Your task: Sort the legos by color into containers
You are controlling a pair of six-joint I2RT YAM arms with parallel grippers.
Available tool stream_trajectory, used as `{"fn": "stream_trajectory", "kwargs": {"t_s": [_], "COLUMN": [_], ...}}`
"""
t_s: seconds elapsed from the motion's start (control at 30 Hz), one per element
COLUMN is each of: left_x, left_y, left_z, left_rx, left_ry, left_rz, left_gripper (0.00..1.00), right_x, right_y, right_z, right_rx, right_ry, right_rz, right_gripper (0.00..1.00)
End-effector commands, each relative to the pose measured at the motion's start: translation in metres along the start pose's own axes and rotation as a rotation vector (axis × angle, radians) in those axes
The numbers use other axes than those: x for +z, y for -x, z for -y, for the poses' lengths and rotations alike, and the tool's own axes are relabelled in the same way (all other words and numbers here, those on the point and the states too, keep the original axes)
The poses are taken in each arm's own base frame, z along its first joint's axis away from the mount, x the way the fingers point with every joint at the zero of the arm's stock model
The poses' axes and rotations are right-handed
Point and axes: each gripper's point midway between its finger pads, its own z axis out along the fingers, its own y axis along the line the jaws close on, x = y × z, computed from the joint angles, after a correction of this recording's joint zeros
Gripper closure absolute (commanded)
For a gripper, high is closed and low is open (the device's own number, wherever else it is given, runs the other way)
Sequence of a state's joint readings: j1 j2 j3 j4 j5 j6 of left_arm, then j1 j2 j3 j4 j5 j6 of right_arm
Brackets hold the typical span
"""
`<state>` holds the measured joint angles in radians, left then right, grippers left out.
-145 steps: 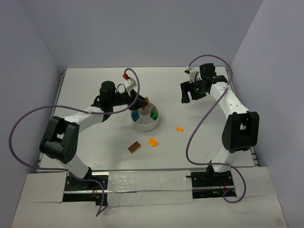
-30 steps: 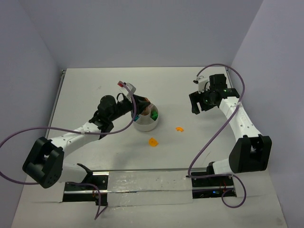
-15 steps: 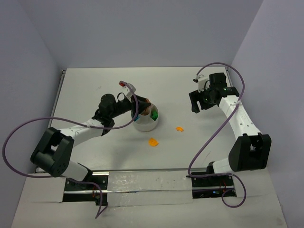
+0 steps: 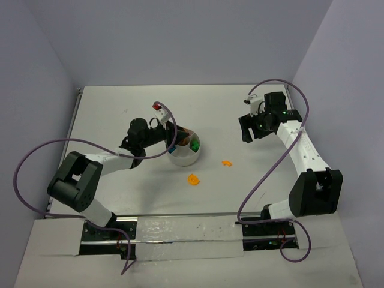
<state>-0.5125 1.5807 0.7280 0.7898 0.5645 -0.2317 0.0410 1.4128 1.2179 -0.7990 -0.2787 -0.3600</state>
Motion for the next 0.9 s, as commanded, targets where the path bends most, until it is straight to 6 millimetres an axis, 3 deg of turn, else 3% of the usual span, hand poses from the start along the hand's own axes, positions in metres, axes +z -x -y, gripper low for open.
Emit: {"fn": "stream_trajectory", "kwargs": {"t_s": [0.0, 0.07, 0.23, 0.3, 0.47, 0.57, 0.7, 0.87], "left_x": [0.005, 0.005, 0.001, -0.004, -0.022, -0.044, -0.069, -0.102], "left_y": [0.029, 0.034, 0.066, 0.089, 0.149, 0.189, 0.191, 0.179], "left_z": [0.005, 0.005, 0.006, 0.007, 0.014, 0.010, -0.016, -0.041], "left_rx": [0.069, 0.087, 0.133, 0.137, 0.130, 0.152, 0.108, 0.067], "left_ry": [-0.047, -0.047, -0.027, -0.022, -0.006, 0.063, 0.230, 0.349], "left_rz": [0.073, 0.076, 0.120, 0.152, 0.212, 0.226, 0.140, 0.015], "left_gripper": [0.55, 0.39, 0.24, 0.18, 0.14, 0.14, 0.14, 0.07], "right_x": [-0.007, -0.006, 0.001, 0.005, 0.022, 0.034, 0.051, 0.073], "right_y": [0.011, 0.008, 0.002, -0.001, -0.011, -0.018, -0.026, -0.038], "right_z": [0.001, -0.002, -0.016, -0.024, -0.041, -0.053, -0.062, -0.073], "right_rx": [-0.022, -0.037, -0.096, -0.135, -0.236, -0.277, -0.290, -0.342], "right_ry": [0.002, 0.010, 0.029, 0.033, 0.029, 0.040, 0.054, 0.074], "right_rz": [0.023, 0.016, -0.006, -0.017, -0.071, -0.122, -0.191, -0.292], "right_gripper": [0.18, 0.18, 0.18, 0.18, 0.21, 0.22, 0.23, 0.26]}}
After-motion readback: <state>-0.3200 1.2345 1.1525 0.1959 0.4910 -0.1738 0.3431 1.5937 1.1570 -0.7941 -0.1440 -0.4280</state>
